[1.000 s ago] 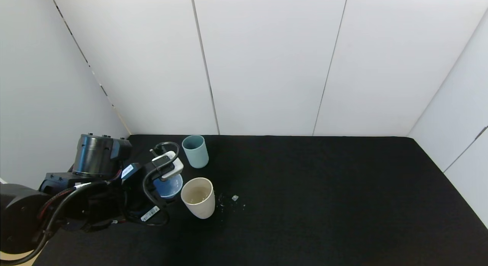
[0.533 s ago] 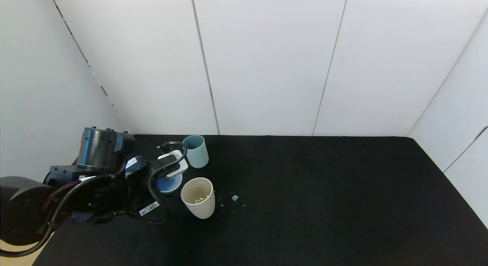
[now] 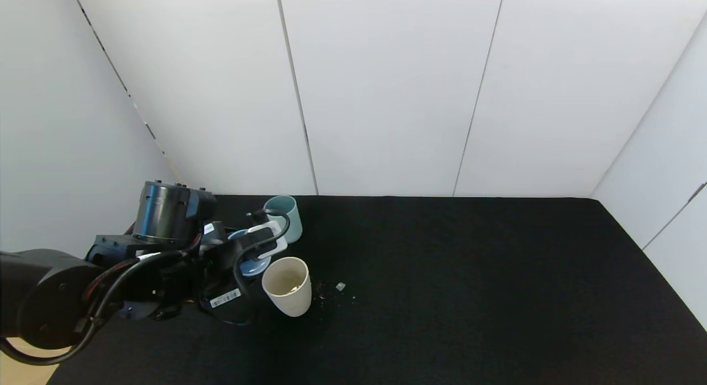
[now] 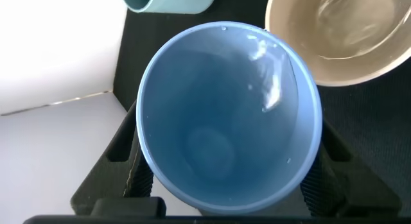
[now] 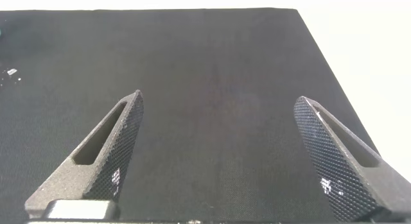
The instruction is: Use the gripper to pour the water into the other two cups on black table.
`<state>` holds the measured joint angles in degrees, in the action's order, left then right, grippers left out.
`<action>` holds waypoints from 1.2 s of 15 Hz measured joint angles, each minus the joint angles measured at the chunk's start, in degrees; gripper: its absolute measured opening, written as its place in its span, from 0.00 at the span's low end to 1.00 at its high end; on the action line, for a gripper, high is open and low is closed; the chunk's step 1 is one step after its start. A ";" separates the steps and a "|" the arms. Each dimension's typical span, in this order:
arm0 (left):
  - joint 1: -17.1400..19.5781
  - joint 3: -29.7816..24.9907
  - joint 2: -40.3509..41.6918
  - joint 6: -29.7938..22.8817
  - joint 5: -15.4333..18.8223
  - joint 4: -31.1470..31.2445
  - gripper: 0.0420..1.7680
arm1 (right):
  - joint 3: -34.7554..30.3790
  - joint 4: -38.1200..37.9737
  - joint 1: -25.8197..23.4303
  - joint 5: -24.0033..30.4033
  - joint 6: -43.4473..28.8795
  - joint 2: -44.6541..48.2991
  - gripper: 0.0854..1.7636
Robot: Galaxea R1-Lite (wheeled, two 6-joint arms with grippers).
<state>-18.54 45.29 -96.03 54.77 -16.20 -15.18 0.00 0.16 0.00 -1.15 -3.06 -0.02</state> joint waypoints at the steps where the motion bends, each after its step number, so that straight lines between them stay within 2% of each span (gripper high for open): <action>1: -0.30 0.24 -0.26 0.54 -0.50 0.00 0.70 | 0.00 0.00 0.00 0.00 0.00 0.00 0.97; 10: -0.69 2.39 -1.71 9.20 -3.95 0.00 0.70 | 0.00 0.00 0.00 0.00 0.00 0.00 0.97; 18: -0.72 3.35 -1.63 13.91 -4.16 0.00 0.70 | 0.00 0.00 0.00 0.00 0.00 0.00 0.97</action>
<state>-19.26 48.64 -97.66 68.68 -20.36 -15.18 0.00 0.16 0.00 -1.15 -3.06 -0.02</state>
